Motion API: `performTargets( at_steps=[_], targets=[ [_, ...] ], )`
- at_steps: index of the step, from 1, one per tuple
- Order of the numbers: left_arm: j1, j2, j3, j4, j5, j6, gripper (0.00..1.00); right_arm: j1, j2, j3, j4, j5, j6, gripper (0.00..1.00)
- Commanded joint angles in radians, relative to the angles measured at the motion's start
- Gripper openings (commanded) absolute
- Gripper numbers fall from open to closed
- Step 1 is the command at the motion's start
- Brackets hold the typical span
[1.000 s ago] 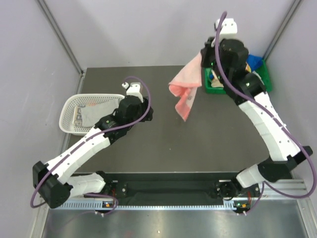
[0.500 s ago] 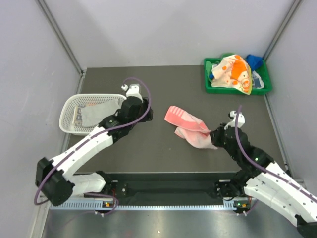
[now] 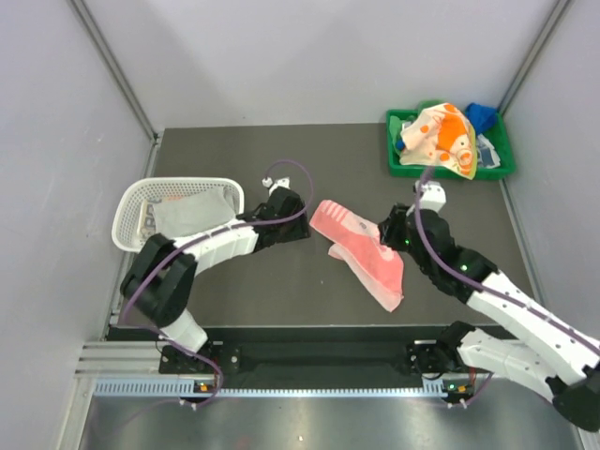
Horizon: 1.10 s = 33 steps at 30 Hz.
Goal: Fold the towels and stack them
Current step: Move the towel to the center of the board, then flatten out the crumpled towel
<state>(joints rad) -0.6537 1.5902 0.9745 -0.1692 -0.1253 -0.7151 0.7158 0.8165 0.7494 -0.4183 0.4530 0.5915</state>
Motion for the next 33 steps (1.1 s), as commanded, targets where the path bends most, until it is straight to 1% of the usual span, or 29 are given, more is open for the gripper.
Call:
performTargets(
  at_steps=[1, 2, 3, 5, 8, 12, 15, 24, 25, 26, 28, 29, 31, 32, 33],
  targets=[
    [0.028, 0.082, 0.064, 0.134, 0.029, -0.081, 0.58, 0.002, 0.102, 0.067, 0.156, -0.062, -0.097, 0.41],
    [0.032, 0.135, 0.085, 0.14, 0.041, -0.067, 0.59, -0.001, 0.131, 0.094, 0.157, -0.069, -0.104, 0.41],
    [0.032, 0.161, 0.139, 0.123, 0.046, -0.06, 0.59, -0.01, 0.182, 0.106, 0.159, -0.091, -0.111, 0.4],
    [0.034, 0.235, 0.202, 0.103, 0.061, -0.047, 0.61, -0.022, 0.219, 0.126, 0.174, -0.108, -0.128, 0.39],
    [0.037, 0.296, 0.23, 0.112, 0.085, -0.049, 0.63, -0.036, 0.245, 0.119, 0.205, -0.14, -0.131, 0.39],
    [0.04, 0.339, 0.248, 0.12, 0.069, -0.038, 0.64, -0.042, 0.234, 0.1, 0.217, -0.157, -0.125, 0.39],
    [0.042, 0.379, 0.299, 0.068, 0.039, -0.004, 0.64, -0.041, 0.22, 0.079, 0.227, -0.166, -0.119, 0.39],
    [0.042, 0.447, 0.334, 0.057, 0.046, 0.063, 0.59, -0.05, 0.194, 0.024, 0.25, -0.183, -0.113, 0.39],
    [0.04, 0.453, 0.332, 0.06, 0.044, 0.066, 0.58, -0.049, 0.194, 0.019, 0.254, -0.185, -0.113, 0.39],
    [0.042, 0.458, 0.332, 0.066, 0.05, 0.071, 0.54, -0.049, 0.191, 0.016, 0.257, -0.186, -0.114, 0.39],
    [0.042, 0.479, 0.349, 0.051, 0.056, 0.077, 0.49, -0.052, 0.193, 0.008, 0.265, -0.194, -0.114, 0.39],
    [0.042, 0.484, 0.354, 0.05, 0.061, 0.08, 0.41, -0.052, 0.194, 0.005, 0.268, -0.195, -0.114, 0.38],
    [0.042, 0.488, 0.357, 0.046, 0.069, 0.082, 0.35, -0.052, 0.194, -0.004, 0.279, -0.203, -0.111, 0.38],
    [0.042, 0.487, 0.359, 0.045, 0.072, 0.082, 0.26, -0.055, 0.194, -0.01, 0.282, -0.203, -0.11, 0.39],
    [0.042, 0.485, 0.359, 0.042, 0.076, 0.082, 0.24, -0.056, 0.194, -0.013, 0.288, -0.208, -0.108, 0.38]
  ],
)
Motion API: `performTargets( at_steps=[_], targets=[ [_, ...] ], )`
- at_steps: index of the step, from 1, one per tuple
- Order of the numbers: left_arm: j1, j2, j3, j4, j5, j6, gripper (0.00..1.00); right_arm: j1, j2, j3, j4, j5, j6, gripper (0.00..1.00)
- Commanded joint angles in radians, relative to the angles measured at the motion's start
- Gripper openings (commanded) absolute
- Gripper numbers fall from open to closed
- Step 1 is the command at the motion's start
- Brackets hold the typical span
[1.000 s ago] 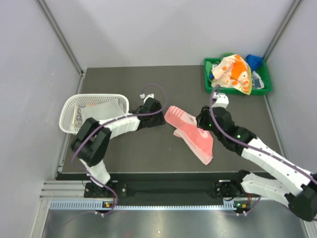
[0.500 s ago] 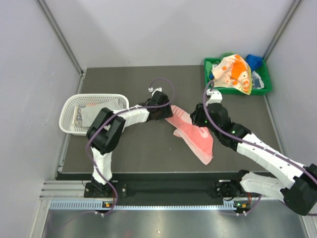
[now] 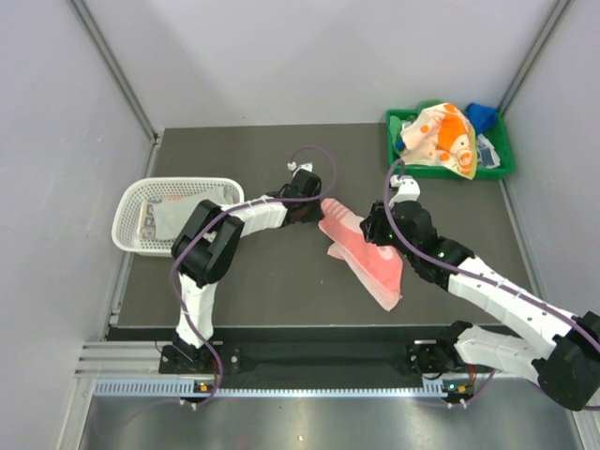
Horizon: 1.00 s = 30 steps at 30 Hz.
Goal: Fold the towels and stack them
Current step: Flatten out the crumpled towel
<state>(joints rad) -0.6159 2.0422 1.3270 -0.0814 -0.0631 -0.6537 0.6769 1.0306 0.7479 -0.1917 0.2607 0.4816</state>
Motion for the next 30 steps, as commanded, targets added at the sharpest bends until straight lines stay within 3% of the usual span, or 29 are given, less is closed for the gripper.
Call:
performTargets(
  at_steps=[1, 4, 11, 20, 25, 30],
  targets=[
    [0.004, 0.024, 0.005, -0.049, 0.016, 0.02, 0.21, -0.017, -0.018, -0.018, 0.064, -0.017, 0.003, 0.38],
    [0.004, -0.017, -0.002, -0.078, 0.023, 0.017, 0.0, -0.023, -0.014, -0.016, 0.067, -0.018, 0.002, 0.38],
    [0.002, -0.218, -0.101, -0.173, 0.059, -0.009, 0.0, -0.082, 0.049, 0.039, 0.083, -0.08, -0.024, 0.41],
    [0.002, -0.594, -0.308, -0.28, 0.224, -0.001, 0.0, -0.157, 0.374, 0.266, 0.09, -0.307, -0.139, 0.5],
    [0.001, -0.793, -0.55, -0.261, 0.302, -0.104, 0.0, -0.16, 0.54, 0.432, 0.057, -0.469, -0.23, 0.54],
    [0.002, -0.936, -0.589, -0.311, 0.312, -0.109, 0.0, -0.155, 0.687, 0.545, 0.017, -0.633, -0.306, 0.64]
  ],
)
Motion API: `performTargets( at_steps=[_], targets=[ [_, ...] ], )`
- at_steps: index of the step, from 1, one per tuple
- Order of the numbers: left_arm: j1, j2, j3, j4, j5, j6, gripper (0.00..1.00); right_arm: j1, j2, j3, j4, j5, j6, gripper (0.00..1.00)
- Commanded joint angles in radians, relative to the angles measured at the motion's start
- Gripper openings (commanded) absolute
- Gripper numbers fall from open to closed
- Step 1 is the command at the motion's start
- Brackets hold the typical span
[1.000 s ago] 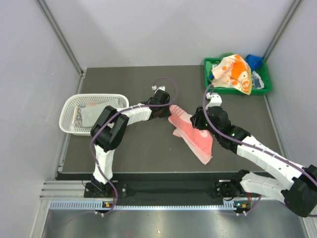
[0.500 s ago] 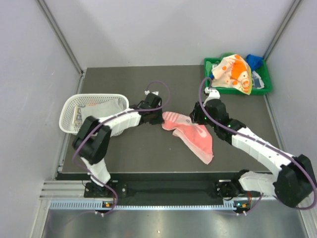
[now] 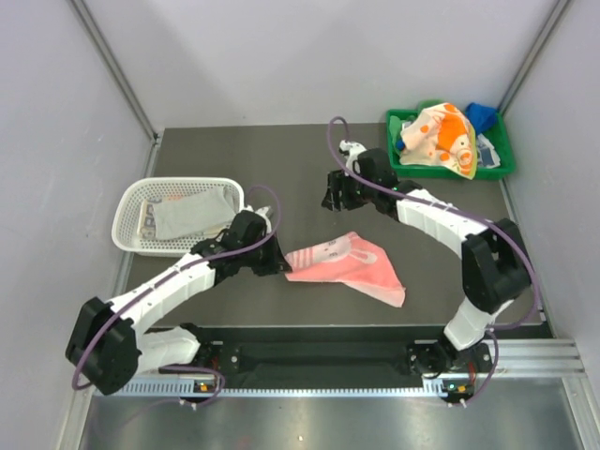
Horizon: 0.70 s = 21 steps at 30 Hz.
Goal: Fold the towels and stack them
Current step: Flatten out the crumpled towel
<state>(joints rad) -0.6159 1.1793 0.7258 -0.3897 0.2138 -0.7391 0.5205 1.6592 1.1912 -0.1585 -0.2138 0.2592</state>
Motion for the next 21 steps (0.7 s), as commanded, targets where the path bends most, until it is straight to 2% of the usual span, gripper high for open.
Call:
performTargets(
  at_steps=[1, 6, 10, 14, 17, 20, 21],
  targets=[
    [0.001, -0.079, 0.026, -0.018, 0.03, -0.016, 0.0, 0.001, 0.086, 0.126, -0.035, -0.192, -0.098, 0.66],
    [0.001, -0.046, 0.129, -0.041, 0.056, 0.027, 0.0, 0.019, 0.244, 0.286, -0.2, -0.346, -0.23, 0.71],
    [-0.004, -0.021, 0.179, -0.035, 0.088, 0.046, 0.0, 0.032, 0.303, 0.301, -0.237, -0.458, -0.293, 0.73],
    [-0.007, -0.011, 0.257, -0.043, 0.056, 0.087, 0.0, 0.029, 0.316, 0.254, -0.199, -0.547, -0.272, 0.75],
    [-0.005, 0.052, 0.391, -0.046, 0.01, 0.127, 0.0, 0.021, 0.304, 0.217, -0.115, -0.619, -0.192, 0.75],
    [-0.004, 0.167, 0.568, -0.043, 0.015, 0.153, 0.0, -0.014, 0.274, 0.185, -0.024, -0.679, -0.128, 0.75],
    [-0.004, 0.239, 0.671, -0.043, 0.016, 0.159, 0.0, -0.026, 0.263, 0.171, -0.001, -0.711, -0.079, 0.74]
  ],
)
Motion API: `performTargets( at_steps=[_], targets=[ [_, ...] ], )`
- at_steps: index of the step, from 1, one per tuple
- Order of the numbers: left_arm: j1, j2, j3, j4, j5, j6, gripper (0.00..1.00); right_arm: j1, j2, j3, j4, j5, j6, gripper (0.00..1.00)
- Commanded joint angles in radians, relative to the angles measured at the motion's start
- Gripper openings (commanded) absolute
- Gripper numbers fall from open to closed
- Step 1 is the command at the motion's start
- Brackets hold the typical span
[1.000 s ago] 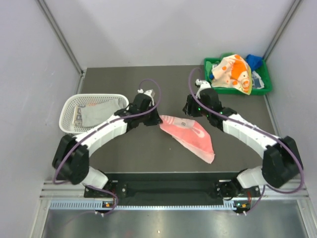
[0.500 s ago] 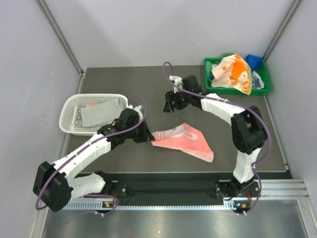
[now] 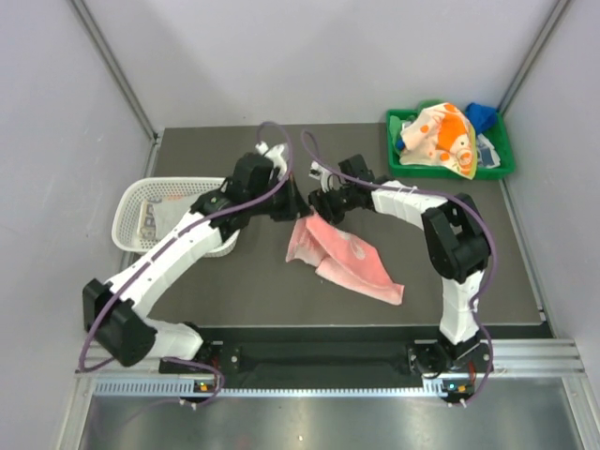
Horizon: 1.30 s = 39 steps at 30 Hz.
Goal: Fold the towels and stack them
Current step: Flatten out the crumpled towel
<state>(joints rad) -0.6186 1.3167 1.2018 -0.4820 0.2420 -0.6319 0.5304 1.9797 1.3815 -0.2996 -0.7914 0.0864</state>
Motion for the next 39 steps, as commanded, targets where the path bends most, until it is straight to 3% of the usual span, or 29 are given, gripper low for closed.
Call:
performTargets(
  at_steps=[1, 6, 8, 11, 14, 17, 21, 23, 30, 36, 39],
  targets=[
    [-0.001, 0.14, 0.247, 0.052, 0.005, 0.054, 0.0, -0.052, -0.067, -0.027, 0.164, -0.156, 0.119, 0.73],
    [-0.01, 0.386, 0.58, 0.02, 0.126, 0.015, 0.0, -0.176, -0.175, -0.114, 0.292, -0.151, 0.288, 0.64],
    [-0.012, 0.4, 0.591, 0.034, 0.129, 0.008, 0.0, -0.219, -0.246, -0.156, 0.325, -0.102, 0.306, 0.64],
    [-0.012, 0.339, 0.475, 0.055, 0.088, 0.0, 0.0, -0.231, -0.326, -0.226, 0.321, -0.019, 0.297, 0.65],
    [-0.01, 0.179, 0.193, 0.141, 0.05, -0.058, 0.0, -0.21, -0.351, -0.254, 0.262, 0.139, 0.285, 0.65],
    [-0.01, -0.02, -0.182, 0.178, -0.021, -0.133, 0.0, -0.159, -0.341, -0.243, 0.209, 0.294, 0.245, 0.65],
    [0.012, -0.097, -0.475, 0.213, -0.072, -0.176, 0.0, -0.086, -0.294, -0.195, 0.162, 0.466, 0.21, 0.69],
    [0.023, -0.106, -0.547, 0.211, -0.067, -0.189, 0.0, -0.037, -0.248, -0.162, 0.119, 0.539, 0.178, 0.7],
    [0.031, -0.215, -0.706, 0.188, -0.069, -0.249, 0.0, 0.039, -0.18, -0.11, 0.119, 0.589, 0.098, 0.71],
    [0.034, -0.263, -0.719, 0.125, -0.128, -0.272, 0.0, 0.101, -0.098, 0.043, 0.077, 0.563, -0.006, 0.72],
    [0.042, -0.278, -0.72, 0.125, -0.135, -0.288, 0.0, 0.19, -0.007, 0.143, 0.019, 0.602, -0.079, 0.72]
  ],
)
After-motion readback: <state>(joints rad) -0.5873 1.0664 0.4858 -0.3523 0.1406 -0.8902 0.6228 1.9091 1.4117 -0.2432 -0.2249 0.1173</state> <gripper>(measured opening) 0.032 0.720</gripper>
